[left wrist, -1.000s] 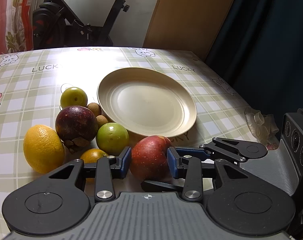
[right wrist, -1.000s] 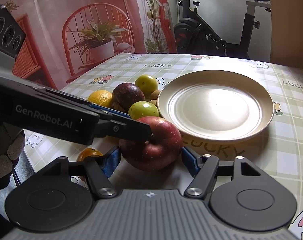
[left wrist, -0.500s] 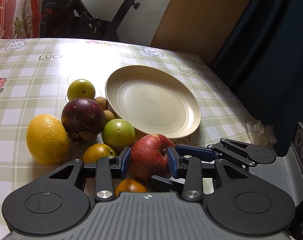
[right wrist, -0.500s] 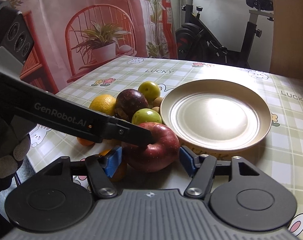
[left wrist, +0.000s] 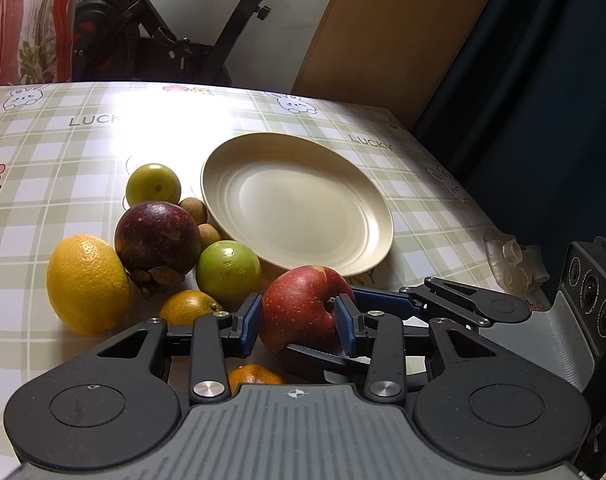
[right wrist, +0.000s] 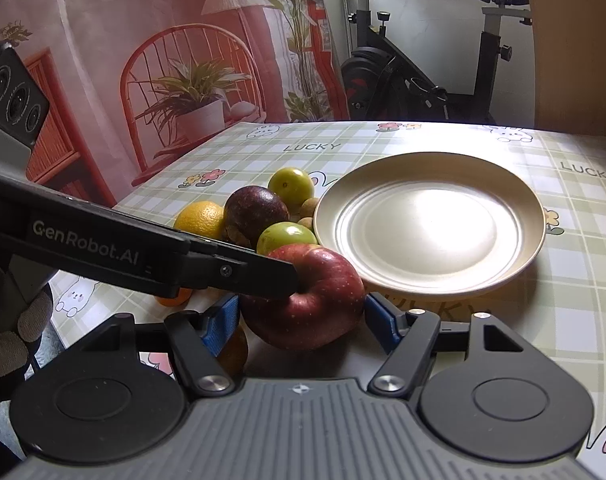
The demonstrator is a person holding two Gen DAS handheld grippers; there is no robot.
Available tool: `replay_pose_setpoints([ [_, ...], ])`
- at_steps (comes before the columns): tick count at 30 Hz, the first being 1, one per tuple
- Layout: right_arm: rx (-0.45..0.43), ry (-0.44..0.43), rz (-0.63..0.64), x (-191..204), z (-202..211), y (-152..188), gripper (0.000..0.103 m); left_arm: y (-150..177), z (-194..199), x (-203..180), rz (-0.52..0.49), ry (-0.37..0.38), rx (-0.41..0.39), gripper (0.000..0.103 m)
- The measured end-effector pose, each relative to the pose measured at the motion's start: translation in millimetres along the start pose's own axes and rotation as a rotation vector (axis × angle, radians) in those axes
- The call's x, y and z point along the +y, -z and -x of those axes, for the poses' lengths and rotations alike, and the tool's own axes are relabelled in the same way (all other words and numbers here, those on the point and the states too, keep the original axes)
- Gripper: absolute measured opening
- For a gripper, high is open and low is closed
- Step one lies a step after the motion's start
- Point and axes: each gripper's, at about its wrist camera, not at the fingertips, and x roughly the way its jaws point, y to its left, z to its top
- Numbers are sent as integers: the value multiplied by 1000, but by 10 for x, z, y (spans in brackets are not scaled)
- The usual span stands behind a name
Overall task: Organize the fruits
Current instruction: 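Close the left tool on the red apple and lift it, then carry the red apple onto the beige plate and open the left tool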
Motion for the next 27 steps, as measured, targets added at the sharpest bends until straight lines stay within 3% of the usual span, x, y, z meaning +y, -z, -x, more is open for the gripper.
replay_pose_setpoints([
  [8,-53,42,86,20,23,-309,71,-303,58,-22,-36,28,-47,42],
  [13,-84,43,129,-116,-165,-532,71,-597,-70,116,5,38,-64,42],
  [20,-56,62,151,-293,-566,-676,71,-882,-411,195,-4,-39,-42,42],
  [27,-6,79,167,-408,-870,-748,71,-1018,-671,387,20,-63,-3,42],
])
